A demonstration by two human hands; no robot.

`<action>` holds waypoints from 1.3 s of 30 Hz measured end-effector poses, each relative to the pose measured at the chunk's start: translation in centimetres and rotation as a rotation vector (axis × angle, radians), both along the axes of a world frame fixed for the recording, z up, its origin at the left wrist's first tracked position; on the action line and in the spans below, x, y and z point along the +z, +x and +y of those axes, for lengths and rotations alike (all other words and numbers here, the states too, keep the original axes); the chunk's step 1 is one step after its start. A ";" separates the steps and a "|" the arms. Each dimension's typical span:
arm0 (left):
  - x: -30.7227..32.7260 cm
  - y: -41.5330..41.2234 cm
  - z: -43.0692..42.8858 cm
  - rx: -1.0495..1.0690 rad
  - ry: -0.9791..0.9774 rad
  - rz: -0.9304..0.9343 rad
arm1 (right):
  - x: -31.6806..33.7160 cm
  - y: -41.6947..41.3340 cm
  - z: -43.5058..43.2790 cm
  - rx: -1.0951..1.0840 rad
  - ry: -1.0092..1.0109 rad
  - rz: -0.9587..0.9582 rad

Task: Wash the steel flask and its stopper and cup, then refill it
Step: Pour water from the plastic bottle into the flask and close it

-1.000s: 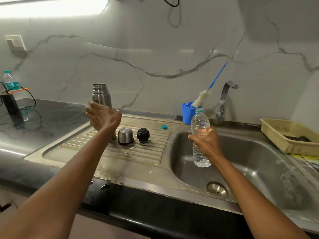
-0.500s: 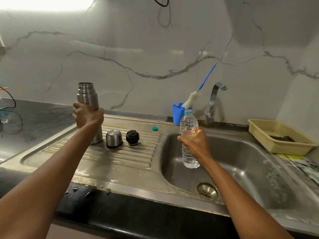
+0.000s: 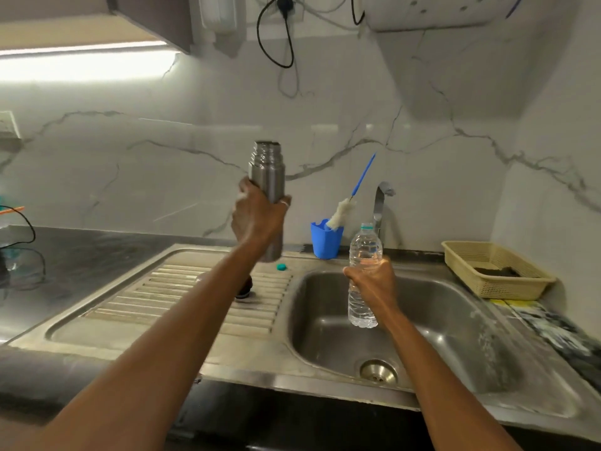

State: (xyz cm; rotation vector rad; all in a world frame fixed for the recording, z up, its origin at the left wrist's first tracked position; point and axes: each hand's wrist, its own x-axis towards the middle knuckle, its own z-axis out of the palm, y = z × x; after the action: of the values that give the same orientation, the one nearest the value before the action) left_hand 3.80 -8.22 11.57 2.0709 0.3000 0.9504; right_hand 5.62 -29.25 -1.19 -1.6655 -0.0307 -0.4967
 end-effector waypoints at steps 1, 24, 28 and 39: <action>-0.9 -0.1 -1.6 -0.032 -0.009 0.035 | 0.0 0.1 -0.4 -0.015 0.017 0.021; -16.0 3.6 -10.9 -0.319 -0.021 0.295 | -0.4 1.1 -3.9 -0.135 -0.457 0.047; -15.7 3.6 -10.7 -0.331 0.015 0.290 | 1.5 0.6 -5.8 -0.226 -0.860 0.073; -15.8 3.3 -10.7 -0.345 0.140 0.337 | 7.6 -0.8 -8.3 -0.342 -1.787 -0.115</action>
State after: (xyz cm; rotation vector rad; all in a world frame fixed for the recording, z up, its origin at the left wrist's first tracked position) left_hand 7.06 -18.93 -4.25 2.3140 0.0435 0.4245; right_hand 4.78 -37.58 6.37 -3.4106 -0.3666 -0.9270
